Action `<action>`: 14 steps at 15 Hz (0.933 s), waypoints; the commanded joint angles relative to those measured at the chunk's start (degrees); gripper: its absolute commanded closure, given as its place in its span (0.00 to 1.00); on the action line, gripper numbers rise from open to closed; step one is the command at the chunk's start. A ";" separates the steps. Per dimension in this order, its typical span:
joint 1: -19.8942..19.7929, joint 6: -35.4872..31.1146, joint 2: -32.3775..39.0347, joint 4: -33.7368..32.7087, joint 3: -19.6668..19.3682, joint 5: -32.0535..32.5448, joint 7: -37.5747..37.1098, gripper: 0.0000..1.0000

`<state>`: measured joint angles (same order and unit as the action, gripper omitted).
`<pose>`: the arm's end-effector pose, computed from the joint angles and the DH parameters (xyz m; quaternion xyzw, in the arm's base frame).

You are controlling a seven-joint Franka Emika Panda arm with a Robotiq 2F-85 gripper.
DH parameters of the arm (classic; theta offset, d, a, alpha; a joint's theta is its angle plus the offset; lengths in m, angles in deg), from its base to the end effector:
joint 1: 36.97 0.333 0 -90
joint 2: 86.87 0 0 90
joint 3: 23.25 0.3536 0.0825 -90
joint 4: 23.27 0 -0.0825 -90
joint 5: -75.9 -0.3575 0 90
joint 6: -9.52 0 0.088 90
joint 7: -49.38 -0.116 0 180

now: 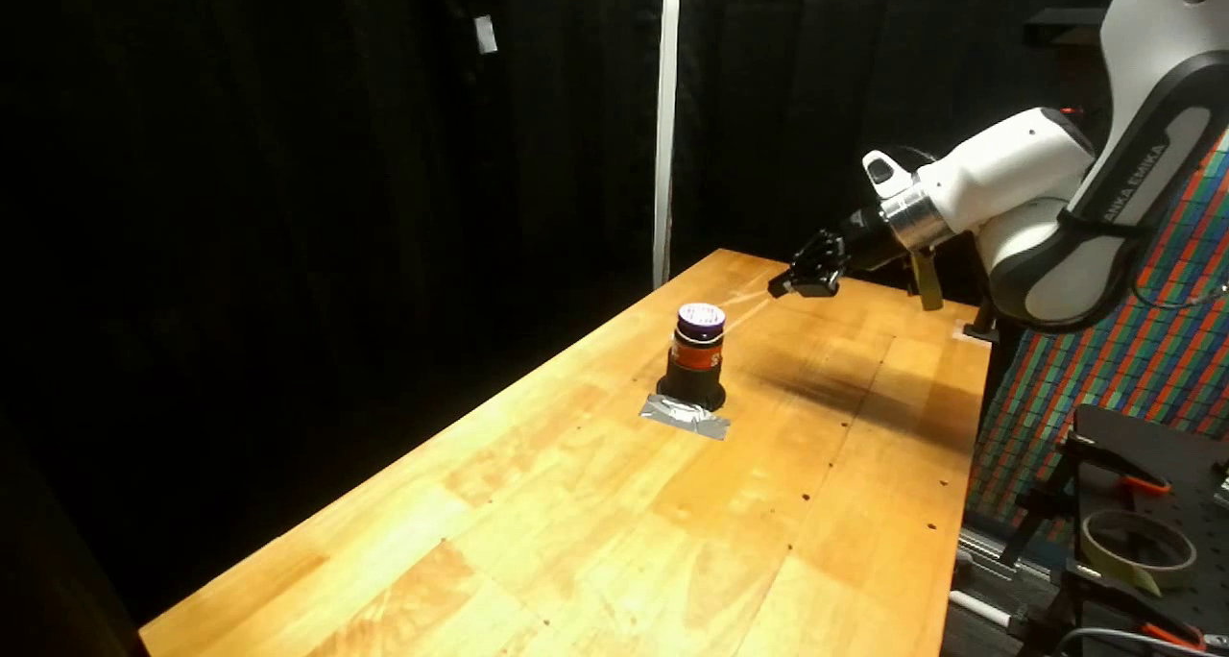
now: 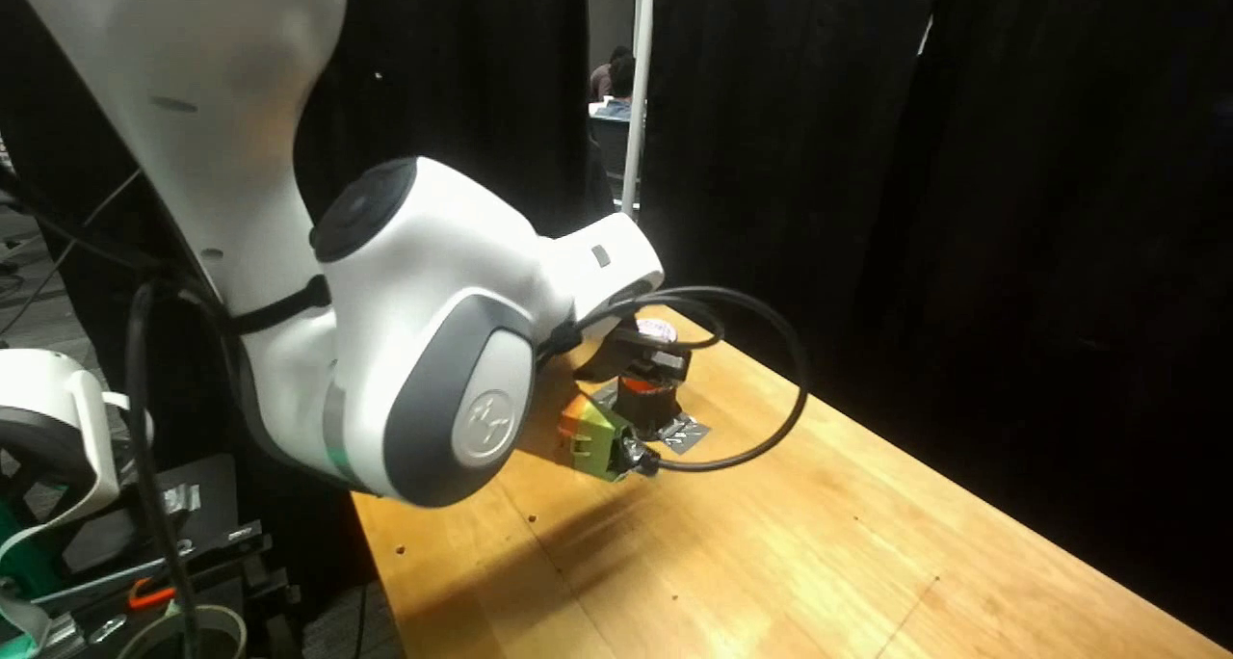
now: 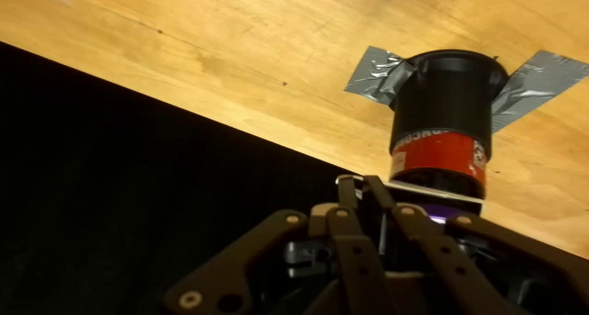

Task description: Put the elastic around the bottle

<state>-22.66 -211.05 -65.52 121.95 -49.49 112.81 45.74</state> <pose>0.4943 -0.0071 0.3038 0.8759 0.2391 0.4185 0.0236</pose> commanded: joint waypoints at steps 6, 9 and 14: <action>-18.22 -20.21 6.85 6.62 18.58 -2.45 15.90 0.87; -19.61 -24.44 8.63 6.94 19.63 -3.05 17.92 0.87; -17.00 -7.41 -5.06 12.95 17.19 -9.21 20.06 0.39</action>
<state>-41.60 -228.57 -59.20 129.20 -31.25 109.58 62.48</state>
